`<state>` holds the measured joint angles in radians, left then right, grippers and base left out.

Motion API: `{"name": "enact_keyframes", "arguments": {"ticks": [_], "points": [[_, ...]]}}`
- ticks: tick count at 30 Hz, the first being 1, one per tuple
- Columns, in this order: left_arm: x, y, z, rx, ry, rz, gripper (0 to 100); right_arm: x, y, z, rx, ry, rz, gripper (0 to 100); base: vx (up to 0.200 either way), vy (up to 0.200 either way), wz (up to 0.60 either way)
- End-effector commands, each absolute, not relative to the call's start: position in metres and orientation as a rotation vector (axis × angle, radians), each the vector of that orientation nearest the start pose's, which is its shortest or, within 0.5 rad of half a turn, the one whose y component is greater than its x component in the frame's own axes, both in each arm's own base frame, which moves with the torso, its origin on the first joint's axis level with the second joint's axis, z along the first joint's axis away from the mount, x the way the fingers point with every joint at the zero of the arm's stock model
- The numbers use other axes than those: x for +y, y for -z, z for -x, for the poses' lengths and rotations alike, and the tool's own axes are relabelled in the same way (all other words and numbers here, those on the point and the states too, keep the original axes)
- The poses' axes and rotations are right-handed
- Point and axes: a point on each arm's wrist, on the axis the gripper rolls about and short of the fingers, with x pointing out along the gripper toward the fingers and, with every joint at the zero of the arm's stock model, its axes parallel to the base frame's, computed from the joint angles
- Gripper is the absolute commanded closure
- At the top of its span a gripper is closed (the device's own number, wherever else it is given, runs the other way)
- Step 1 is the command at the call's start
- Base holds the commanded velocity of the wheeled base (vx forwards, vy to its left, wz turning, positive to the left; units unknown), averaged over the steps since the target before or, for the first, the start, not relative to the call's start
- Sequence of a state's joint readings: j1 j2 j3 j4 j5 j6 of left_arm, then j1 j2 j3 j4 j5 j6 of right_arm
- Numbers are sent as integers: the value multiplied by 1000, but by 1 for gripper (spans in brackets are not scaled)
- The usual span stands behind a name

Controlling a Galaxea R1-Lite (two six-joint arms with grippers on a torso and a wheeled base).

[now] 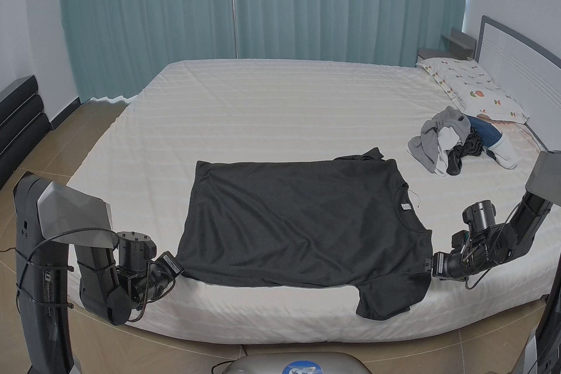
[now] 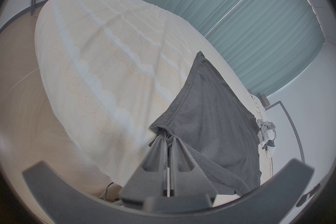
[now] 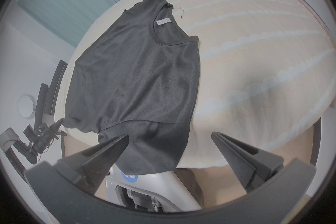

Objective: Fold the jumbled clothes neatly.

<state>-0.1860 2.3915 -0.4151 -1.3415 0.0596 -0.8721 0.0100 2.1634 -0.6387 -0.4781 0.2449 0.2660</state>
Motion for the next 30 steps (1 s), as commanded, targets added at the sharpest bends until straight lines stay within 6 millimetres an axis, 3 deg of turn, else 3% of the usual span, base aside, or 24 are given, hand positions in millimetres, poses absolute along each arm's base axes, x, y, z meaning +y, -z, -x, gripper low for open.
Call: {"name": "enact_keyframes", "arguments": {"ticks": [1,2,15,28,29,30], "points": [[-55,46,-298,638,-160,765,100,9,21,-312,1083,-76,-396,0,0,0,0],[-55,46,-298,638,-160,765,100,9,22,-314,1081,-72,-407,100,0,0,0],[-55,46,-298,636,-159,765,100,11,20,-345,891,-8,-595,100,0,0,0],[-55,46,-298,636,-159,765,100,11,23,-358,838,-4,-604,100,0,0,0],[-55,46,-298,636,-159,765,100,11,24,-359,836,-3,-605,0,0,0,0],[-55,46,-298,636,-159,765,100,9,23,-360,823,-4,-607,0,0,0,0]]}}
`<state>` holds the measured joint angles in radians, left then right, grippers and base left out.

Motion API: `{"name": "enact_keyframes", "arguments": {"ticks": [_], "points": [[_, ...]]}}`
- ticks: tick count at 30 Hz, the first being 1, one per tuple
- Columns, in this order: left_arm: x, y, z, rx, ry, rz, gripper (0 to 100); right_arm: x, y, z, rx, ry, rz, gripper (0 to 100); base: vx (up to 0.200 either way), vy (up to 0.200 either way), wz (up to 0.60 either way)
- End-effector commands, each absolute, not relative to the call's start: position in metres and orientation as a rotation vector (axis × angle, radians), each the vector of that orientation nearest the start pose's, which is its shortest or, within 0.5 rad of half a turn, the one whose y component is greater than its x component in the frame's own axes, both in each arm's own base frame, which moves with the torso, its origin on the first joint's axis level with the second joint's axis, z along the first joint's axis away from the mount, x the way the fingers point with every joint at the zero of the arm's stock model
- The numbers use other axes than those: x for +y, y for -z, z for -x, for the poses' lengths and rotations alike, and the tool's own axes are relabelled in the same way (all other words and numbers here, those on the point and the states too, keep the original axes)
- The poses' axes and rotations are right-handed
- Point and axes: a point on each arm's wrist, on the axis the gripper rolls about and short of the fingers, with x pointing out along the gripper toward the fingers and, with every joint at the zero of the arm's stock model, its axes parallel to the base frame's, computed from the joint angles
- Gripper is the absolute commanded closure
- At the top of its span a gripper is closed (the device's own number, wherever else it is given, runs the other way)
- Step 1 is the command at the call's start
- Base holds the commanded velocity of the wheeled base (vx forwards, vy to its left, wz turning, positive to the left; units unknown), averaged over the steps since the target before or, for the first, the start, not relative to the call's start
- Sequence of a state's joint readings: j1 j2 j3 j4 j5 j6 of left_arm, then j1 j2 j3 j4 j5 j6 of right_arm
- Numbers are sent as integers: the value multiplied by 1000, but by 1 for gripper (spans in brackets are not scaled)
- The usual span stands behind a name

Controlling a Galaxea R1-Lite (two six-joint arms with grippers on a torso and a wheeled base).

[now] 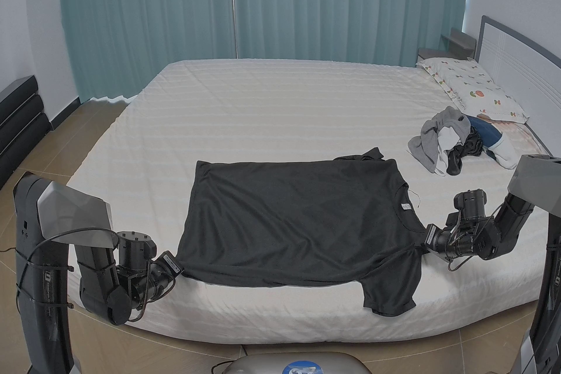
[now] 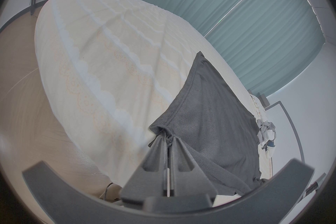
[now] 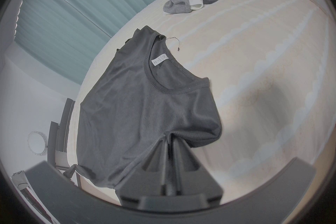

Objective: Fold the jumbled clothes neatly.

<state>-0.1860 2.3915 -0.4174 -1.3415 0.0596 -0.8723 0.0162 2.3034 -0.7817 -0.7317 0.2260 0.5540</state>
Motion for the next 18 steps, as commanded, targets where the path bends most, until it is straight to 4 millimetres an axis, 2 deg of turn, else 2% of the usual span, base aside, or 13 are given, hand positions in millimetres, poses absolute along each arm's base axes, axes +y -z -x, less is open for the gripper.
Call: {"name": "enact_keyframes", "arguments": {"ticks": [1,4,6,8,11,13,14,18], "points": [[-55,46,-298,636,-159,765,100,8,22,-359,812,-4,-609,0,0,0,0],[-55,46,-298,636,-159,765,100,4,17,-356,773,-7,-614,0,0,0,0],[-55,46,-298,636,-159,765,100,-3,10,-346,749,-12,-624,0,0,0,0],[-55,46,-298,636,-159,765,100,-3,7,-341,754,-31,-624,0,0,0,0],[-55,46,-298,636,-159,765,100,-2,3,-322,794,-101,-605,0,0,0,0],[-55,46,-298,636,-159,765,100,-1,4,-315,812,-130,-578,0,0,0,0],[-55,46,-298,636,-159,765,100,1,7,-302,844,-205,-506,0,0,0,0],[-55,46,-298,636,-159,765,100,4,13,-299,861,-233,-458,0,0,0,0]]}}
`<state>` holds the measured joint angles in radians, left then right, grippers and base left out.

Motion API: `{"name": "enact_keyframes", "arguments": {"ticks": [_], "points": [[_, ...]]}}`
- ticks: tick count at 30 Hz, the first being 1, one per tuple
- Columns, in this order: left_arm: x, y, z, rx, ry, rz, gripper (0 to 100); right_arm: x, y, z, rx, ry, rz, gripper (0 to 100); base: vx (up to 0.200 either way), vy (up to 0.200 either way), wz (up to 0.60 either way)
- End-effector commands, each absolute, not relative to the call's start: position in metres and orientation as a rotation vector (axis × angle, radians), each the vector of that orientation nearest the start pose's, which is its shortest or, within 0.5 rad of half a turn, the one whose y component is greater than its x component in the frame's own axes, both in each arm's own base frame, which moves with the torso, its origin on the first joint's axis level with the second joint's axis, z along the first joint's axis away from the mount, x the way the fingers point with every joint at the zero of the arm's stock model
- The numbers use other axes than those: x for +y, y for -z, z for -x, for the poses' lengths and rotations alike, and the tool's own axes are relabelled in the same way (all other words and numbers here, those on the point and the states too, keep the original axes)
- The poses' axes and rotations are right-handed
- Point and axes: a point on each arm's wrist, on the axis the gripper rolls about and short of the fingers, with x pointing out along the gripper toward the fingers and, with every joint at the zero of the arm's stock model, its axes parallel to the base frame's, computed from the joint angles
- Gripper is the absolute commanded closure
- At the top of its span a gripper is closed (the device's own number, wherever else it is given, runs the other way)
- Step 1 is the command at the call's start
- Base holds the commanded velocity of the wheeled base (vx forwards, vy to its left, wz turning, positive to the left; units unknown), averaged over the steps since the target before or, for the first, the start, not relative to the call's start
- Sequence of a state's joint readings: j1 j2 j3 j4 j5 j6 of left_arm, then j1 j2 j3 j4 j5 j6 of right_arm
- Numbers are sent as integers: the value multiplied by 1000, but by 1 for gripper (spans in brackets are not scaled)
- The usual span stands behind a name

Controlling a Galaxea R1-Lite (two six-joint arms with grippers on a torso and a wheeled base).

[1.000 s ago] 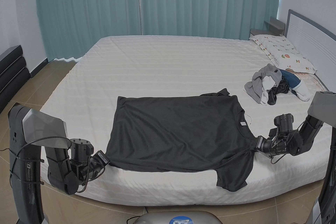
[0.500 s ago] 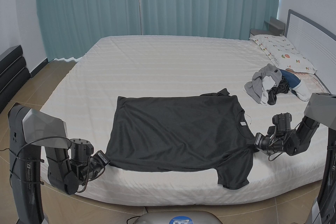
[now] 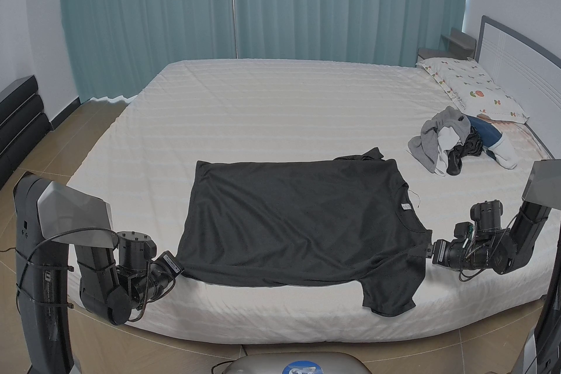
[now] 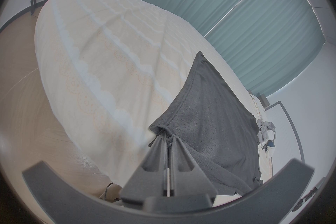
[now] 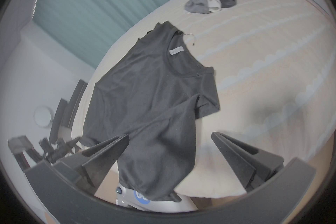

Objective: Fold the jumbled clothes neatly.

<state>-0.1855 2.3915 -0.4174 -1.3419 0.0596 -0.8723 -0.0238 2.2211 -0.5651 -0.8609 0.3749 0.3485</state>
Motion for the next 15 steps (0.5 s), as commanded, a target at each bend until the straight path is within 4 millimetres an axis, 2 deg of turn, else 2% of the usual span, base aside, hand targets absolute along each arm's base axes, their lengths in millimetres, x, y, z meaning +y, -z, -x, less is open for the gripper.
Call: {"name": "enact_keyframes", "arguments": {"ticks": [1,6,10,11,15], "points": [[-55,46,-298,636,-159,765,100,4,15,-299,870,-229,-456,0,0,0,0],[-55,46,-298,636,-159,765,100,5,32,-302,908,-206,-445,0,0,0,0],[-55,46,-298,636,-159,765,100,5,35,-312,891,-195,-440,0,0,0,0],[-55,46,-298,636,-159,765,100,4,35,-314,885,-194,-441,100,0,0,0],[-55,46,-298,636,-159,765,100,4,34,-317,877,-195,-441,100,0,0,0]]}}
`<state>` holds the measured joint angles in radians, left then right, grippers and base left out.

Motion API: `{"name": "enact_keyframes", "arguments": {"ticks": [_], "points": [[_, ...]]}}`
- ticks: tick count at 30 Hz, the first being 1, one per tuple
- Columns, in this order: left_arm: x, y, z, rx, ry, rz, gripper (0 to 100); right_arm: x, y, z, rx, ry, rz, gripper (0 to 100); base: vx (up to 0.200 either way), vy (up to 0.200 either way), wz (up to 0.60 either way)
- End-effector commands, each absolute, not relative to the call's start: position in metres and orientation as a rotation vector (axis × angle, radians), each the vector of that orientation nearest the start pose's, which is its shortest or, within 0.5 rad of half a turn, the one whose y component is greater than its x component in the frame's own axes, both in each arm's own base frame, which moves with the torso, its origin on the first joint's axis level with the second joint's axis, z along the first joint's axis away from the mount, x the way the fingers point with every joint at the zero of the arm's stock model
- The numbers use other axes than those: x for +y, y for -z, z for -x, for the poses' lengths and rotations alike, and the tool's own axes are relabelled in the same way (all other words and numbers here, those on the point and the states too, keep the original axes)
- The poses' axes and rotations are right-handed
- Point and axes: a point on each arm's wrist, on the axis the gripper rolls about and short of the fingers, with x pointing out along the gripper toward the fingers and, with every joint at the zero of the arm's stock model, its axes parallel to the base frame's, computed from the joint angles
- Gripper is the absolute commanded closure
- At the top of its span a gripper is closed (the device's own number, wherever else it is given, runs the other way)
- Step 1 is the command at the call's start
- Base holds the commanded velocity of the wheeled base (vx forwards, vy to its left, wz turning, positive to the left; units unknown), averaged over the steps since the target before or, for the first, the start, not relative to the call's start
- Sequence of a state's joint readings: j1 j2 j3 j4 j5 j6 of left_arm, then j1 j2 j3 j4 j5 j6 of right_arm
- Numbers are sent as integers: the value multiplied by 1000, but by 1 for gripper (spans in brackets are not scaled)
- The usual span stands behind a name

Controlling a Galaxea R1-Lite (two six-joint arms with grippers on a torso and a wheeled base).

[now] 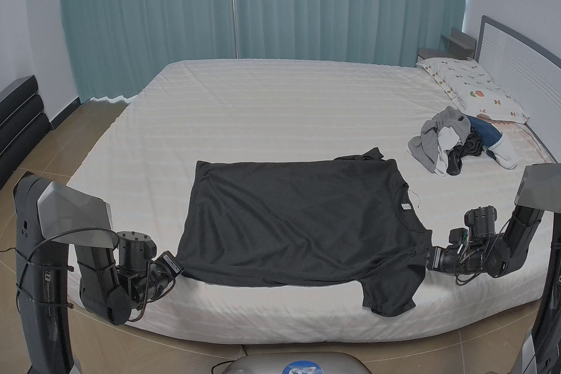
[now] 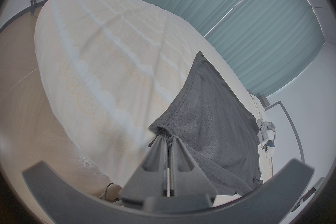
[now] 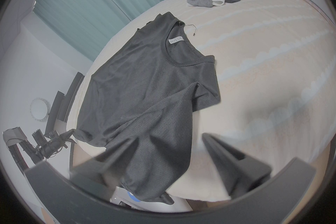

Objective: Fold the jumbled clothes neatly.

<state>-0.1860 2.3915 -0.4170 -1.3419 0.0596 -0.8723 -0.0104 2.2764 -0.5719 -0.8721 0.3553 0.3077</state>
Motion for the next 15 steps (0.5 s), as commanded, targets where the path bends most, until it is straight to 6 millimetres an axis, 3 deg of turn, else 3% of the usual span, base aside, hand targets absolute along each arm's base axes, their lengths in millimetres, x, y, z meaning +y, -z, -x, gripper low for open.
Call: {"name": "enact_keyframes", "arguments": {"ticks": [1,4,15], "points": [[-55,46,-298,636,-159,765,100,4,35,-315,883,-194,-441,100,0,0,0],[-55,46,-298,636,-159,765,100,4,31,-311,879,-195,-437,100,0,0,0],[-55,46,-298,638,-159,767,100,0,-21,-272,814,-231,-443,100,0,0,0]]}}
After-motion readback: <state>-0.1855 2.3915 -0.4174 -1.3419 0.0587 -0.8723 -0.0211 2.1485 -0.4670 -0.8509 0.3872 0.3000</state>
